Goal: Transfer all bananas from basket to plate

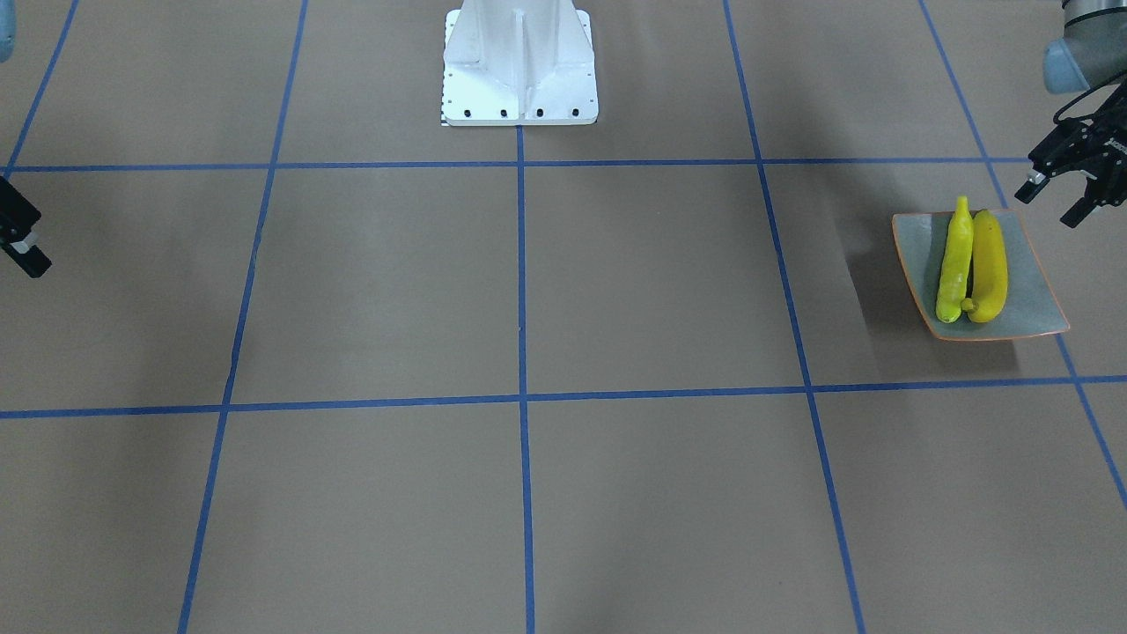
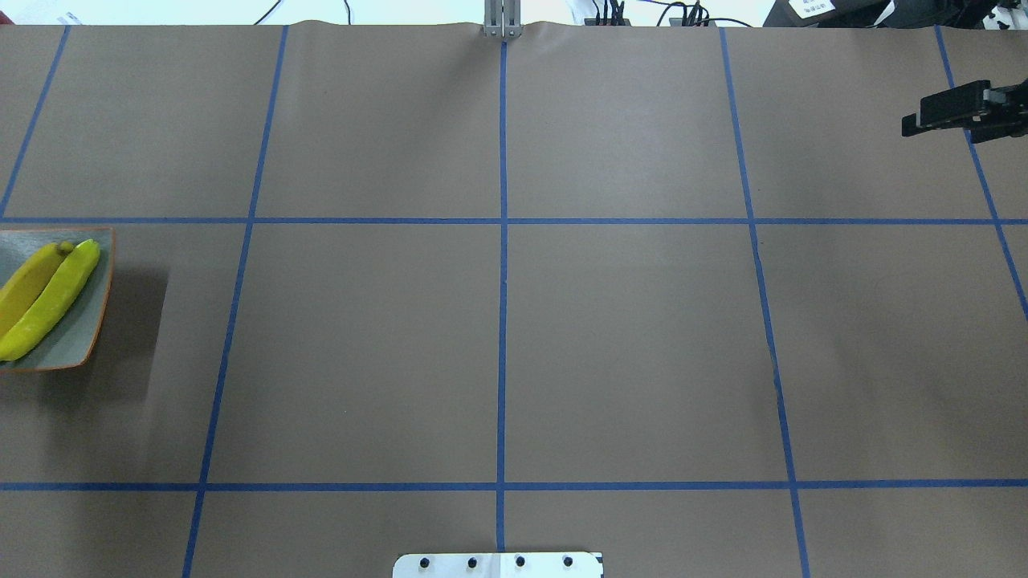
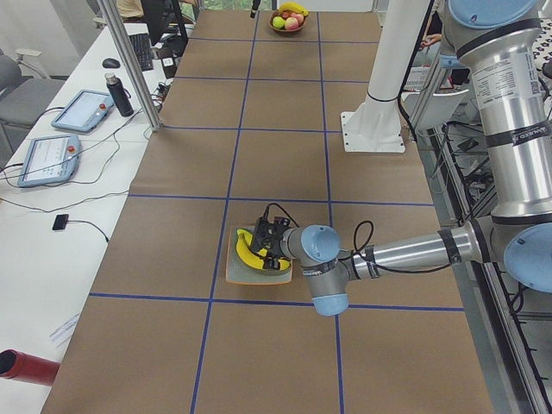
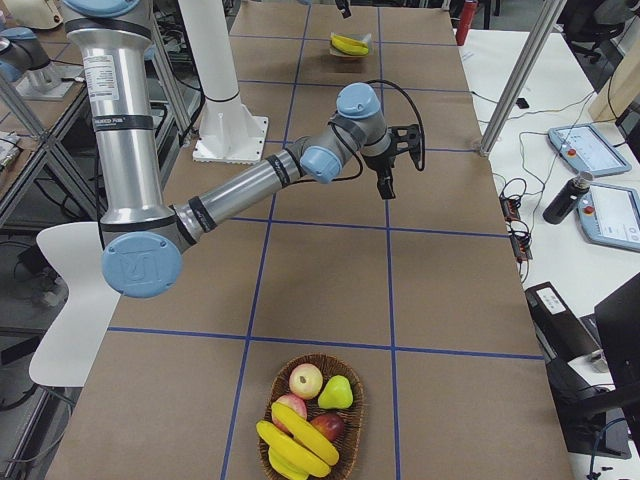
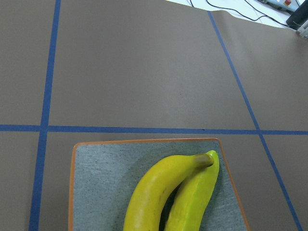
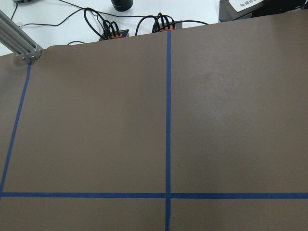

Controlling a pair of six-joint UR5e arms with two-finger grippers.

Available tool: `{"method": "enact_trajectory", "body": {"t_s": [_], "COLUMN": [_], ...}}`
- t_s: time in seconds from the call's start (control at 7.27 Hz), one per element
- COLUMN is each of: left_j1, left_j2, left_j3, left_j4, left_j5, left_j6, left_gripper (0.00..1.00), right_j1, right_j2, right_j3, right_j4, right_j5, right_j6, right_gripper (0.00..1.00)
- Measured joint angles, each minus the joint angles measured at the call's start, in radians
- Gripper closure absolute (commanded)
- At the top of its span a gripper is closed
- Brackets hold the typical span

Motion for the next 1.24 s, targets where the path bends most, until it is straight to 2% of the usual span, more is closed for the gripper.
{"method": "enact_trajectory", "body": {"t_s": [0.41, 0.82, 0.96, 1.24], "left_j1": [-0.001, -0.001, -0.001, 0.000], "left_j2": [-0.012, -0.014, -0.016, -0.020], "left_j3": [-0.003, -0.001, -0.001, -0.001], "left_j4": [0.000, -0.008, -0.010, -0.013], "left_j5": [-0.019, -0.017, -0.017, -0.016], "left_j6": [0.001, 0.002, 0.002, 0.003], "left_gripper": [0.01, 0.01, 0.01, 0.01], "right_j1": [0.172, 0.397, 0.452, 0.502], "right_j2": [-0.121, -0.195, -0.209, -0.249], "right_j3": [-0.151, -0.393, -0.472, -0.543], "right_j4": [-0.001, 0.000, 0.001, 0.006], "right_j5": [0.070, 0.118, 0.116, 0.095], "right_j6": [-0.448, -0.903, -1.004, -1.069], "right_gripper": [0.00, 0.00, 0.00, 0.00]}}
